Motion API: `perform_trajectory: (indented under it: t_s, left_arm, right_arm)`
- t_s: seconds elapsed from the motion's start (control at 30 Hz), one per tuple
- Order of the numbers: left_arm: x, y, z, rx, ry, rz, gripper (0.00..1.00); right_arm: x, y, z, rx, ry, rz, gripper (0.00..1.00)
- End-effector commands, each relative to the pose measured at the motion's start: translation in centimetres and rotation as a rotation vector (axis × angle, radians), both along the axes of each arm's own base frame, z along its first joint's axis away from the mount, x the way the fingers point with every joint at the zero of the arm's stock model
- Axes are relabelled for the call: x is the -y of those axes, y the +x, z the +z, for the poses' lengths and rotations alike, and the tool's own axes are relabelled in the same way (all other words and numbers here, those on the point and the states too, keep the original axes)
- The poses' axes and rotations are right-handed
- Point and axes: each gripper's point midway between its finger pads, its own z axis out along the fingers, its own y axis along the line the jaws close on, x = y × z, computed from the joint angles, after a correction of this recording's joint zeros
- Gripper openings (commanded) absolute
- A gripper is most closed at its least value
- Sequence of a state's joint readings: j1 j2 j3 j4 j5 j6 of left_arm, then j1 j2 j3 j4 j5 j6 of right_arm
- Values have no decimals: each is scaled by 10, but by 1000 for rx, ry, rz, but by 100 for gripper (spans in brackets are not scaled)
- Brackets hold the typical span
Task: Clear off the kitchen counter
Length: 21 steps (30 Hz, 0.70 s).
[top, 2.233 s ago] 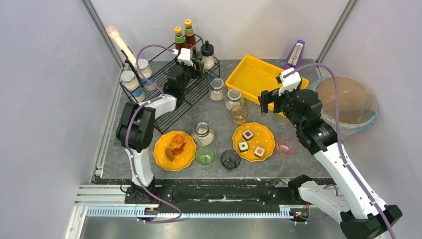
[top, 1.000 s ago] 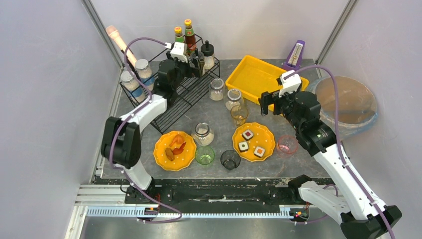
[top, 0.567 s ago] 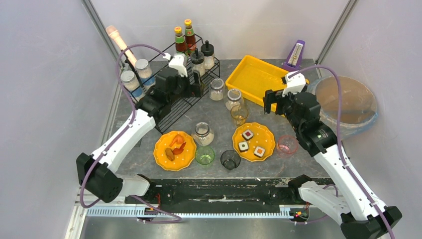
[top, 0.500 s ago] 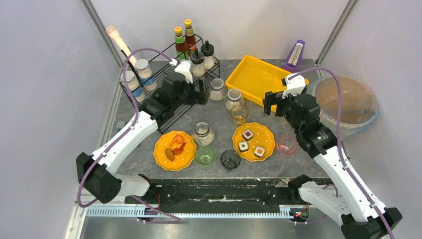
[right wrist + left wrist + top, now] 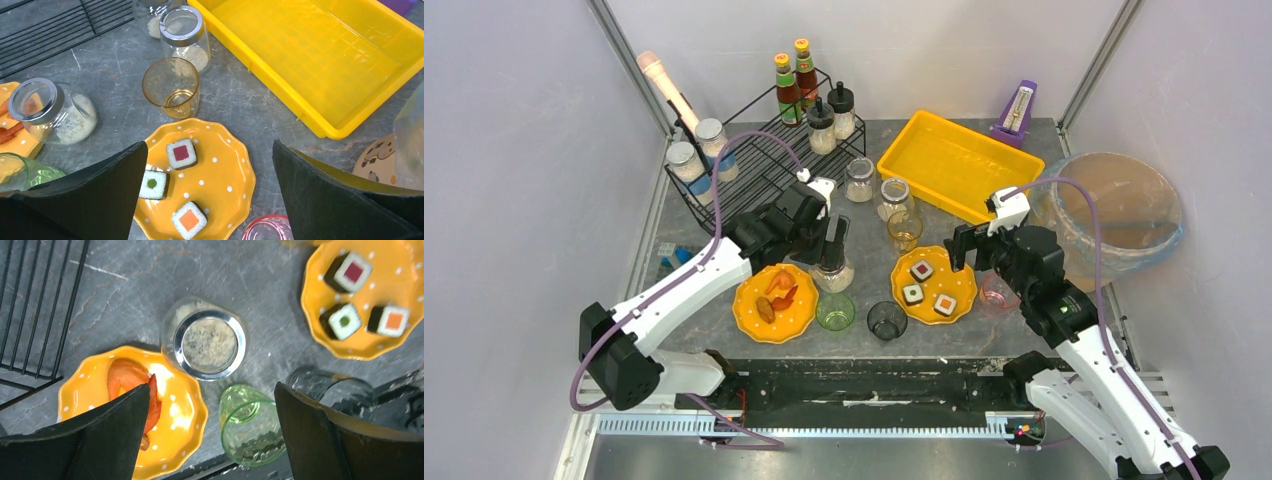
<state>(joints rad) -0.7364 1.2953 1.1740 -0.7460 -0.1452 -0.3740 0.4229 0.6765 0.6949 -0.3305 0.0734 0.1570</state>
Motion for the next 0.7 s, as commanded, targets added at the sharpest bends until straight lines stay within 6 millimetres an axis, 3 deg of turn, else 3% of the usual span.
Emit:
perform_trajectory:
  t_s: [0.0,0.23,0.4,0.67]
  left_arm:
    - [-1,-10,-17,-45,79,-122,99]
    - [15,-1,-32,-50,88,-202,99]
    - [8,17,-54,-30,208,-215,99]
    - [12,27,-75,-88,224,-229,91]
  right_arm:
    - [-13,0,23,76,57,63,98]
    - [-13,4,21,68,36,62,98]
    - [-13,9,18,77,60,38,98]
    - [-14,16,21,71,48,32,98]
